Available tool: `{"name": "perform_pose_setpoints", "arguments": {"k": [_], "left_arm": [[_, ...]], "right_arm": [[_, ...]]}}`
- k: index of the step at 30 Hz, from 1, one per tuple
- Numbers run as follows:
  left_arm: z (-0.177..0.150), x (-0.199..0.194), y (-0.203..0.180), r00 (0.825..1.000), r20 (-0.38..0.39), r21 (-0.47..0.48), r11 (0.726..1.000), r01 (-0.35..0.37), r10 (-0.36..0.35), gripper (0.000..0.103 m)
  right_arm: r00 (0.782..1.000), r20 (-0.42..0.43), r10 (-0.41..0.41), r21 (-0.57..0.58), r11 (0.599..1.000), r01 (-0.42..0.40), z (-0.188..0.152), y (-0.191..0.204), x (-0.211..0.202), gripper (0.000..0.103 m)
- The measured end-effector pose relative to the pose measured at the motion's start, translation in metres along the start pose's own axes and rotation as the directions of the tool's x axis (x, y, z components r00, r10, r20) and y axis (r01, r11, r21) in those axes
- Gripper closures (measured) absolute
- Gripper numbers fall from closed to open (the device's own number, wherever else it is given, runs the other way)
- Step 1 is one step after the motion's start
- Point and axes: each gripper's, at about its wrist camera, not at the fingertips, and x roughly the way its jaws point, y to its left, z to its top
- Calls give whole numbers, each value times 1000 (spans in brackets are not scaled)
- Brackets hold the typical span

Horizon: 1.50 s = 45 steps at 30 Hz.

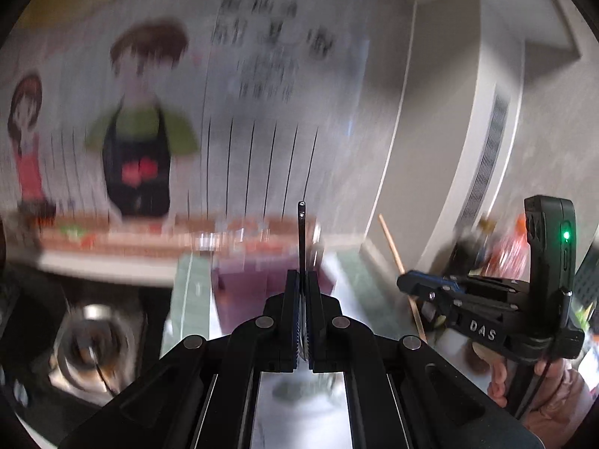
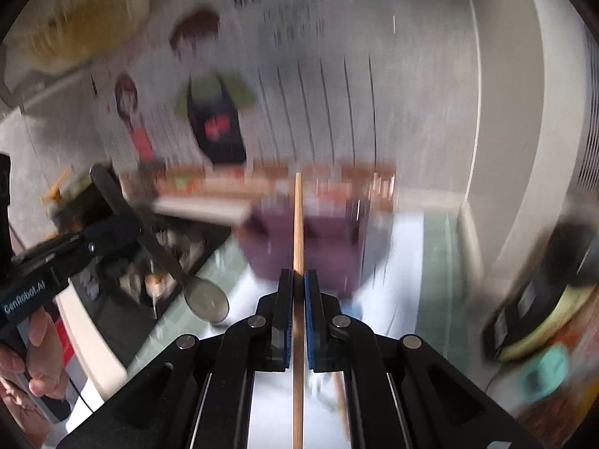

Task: Organize utensils
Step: 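Lift the chopstick and wooden stick and carry them above the purple caddy, then drop both sticks into the caddy and pull both tools back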

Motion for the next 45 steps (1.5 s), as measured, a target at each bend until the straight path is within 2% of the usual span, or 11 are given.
{"name": "perform_pose_setpoints", "arguments": {"k": [5, 8, 12, 23, 31, 32, 35, 39, 41, 43, 45], "left_arm": [[54, -3, -3, 992, 124, 38, 999, -2, -3, 101], [68, 13, 4, 991, 135, 37, 999, -4, -1, 100], [72, 51, 26, 994, 107, 13, 1000, -4, 2, 101], [28, 152, 74, 998, -59, -36, 999, -33, 31, 100], [-20, 204, 90, 972, -229, -71, 995, -69, 51, 97], [-23, 207, 92, 968, -246, -83, 994, -71, 49, 88], [-33, 207, 95, 961, -271, -121, 988, -97, 62, 67], [-34, 190, 86, 964, -257, -107, 990, -95, 64, 63], [-35, 179, 81, 967, -245, -85, 992, -97, 73, 50], [-38, 165, 71, 969, -228, -42, 994, -103, 91, 46], [-43, 157, 64, 969, -225, -1, 995, -104, 101, 44]], "right_arm": [[974, 221, -48, -28, 998, 55, 76, 5, -30, 97], [965, 253, -63, -29, 997, 73, 105, 3, -14, 97], [964, 249, -93, -8, 995, 98, 119, -4, 29, 97], [984, 143, -110, 33, 994, 106, 87, -27, 143, 97], [993, 28, -113, 32, 993, 113, 45, -36, 191, 97], [995, 4, -104, 38, 994, 104, 38, -37, 195, 97], [995, -49, -84, 54, 995, 86, 26, -39, 197, 88], [995, -47, -86, 54, 995, 88, 19, -41, 185, 80], [993, -28, -111, 33, 993, 112, 16, -41, 168, 73], [990, -16, -141, 10, 990, 142, 13, -41, 154, 50], [983, 4, -185, -26, 982, 185, 8, -42, 134, 34]]}}
